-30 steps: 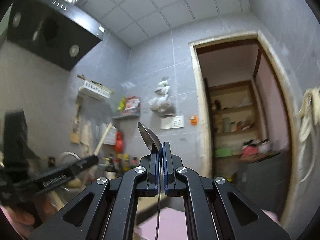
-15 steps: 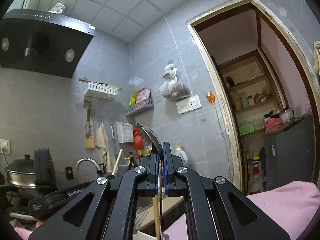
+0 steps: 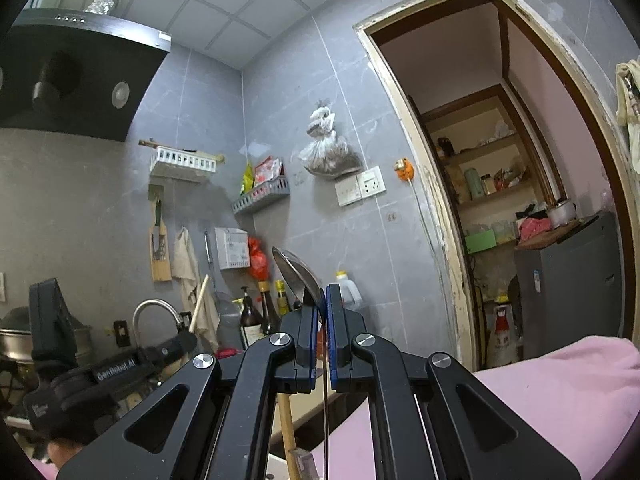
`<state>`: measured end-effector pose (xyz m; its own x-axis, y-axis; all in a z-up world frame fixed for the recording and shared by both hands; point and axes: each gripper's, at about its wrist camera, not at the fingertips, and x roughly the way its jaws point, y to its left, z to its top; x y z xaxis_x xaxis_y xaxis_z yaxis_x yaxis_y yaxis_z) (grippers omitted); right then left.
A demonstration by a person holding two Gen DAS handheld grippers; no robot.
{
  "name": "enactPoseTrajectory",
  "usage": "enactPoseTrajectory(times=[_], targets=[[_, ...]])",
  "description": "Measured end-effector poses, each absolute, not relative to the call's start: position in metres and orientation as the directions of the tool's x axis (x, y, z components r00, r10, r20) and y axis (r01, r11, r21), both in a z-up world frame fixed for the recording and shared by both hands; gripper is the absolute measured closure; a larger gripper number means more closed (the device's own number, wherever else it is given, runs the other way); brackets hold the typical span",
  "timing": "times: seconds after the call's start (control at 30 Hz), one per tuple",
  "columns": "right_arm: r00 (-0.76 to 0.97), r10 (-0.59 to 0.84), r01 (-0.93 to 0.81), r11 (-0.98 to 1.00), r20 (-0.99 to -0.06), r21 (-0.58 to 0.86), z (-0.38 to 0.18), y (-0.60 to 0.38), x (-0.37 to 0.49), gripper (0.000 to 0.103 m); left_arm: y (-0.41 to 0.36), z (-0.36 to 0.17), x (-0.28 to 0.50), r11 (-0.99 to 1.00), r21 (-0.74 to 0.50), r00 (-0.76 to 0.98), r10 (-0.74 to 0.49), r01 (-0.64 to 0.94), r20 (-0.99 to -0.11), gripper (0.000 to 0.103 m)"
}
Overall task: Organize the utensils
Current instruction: 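Lift the chopstick with the left tool while the right tool lifts the spoon, then drop the chopstick into the white caddy with the left tool while the right tool drops the spoon in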
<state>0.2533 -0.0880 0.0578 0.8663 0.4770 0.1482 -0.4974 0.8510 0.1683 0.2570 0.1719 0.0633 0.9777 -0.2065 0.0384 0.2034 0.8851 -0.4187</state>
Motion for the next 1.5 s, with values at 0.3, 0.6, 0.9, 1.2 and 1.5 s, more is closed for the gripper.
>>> enactPoseTrajectory(times=[0.3, 0.6, 0.9, 1.2, 1.5], targets=[[0.865, 0.486, -0.5, 0.852, 0.121, 0.153, 0.047, -0.085, 0.252, 0.1, 0.173, 0.06, 0.261, 0.883, -0.431, 0.979, -0.201, 0.188, 0.014, 0.1], [0.864, 0.495, -0.503, 0.847, 0.091, 0.171, 0.038, -0.086, 0.254, 0.099, 0.157, 0.063, 0.258, 0.904, -0.389, 0.981, -0.196, 0.178, -0.007, 0.1], [0.86, 0.504, -0.511, 0.843, 0.086, 0.168, 0.038, -0.086, 0.251, 0.099, 0.137, 0.047, 0.264, 0.941, -0.311, 0.979, -0.175, 0.135, -0.103, 0.1], [0.846, 0.533, -0.531, 0.839, 0.021, 0.122, 0.034, -0.086, 0.243, 0.097, 0.133, 0.032, 0.255, 0.941, -0.3, 0.964, -0.212, 0.157, -0.16, 0.1], [0.823, 0.562, -0.55, 0.826, -0.088, 0.127, 0.025, -0.096, 0.234, 0.082, 0.128, 0.033, 0.24, 0.933, -0.298, 0.935, -0.273, 0.201, -0.226, 0.087]])
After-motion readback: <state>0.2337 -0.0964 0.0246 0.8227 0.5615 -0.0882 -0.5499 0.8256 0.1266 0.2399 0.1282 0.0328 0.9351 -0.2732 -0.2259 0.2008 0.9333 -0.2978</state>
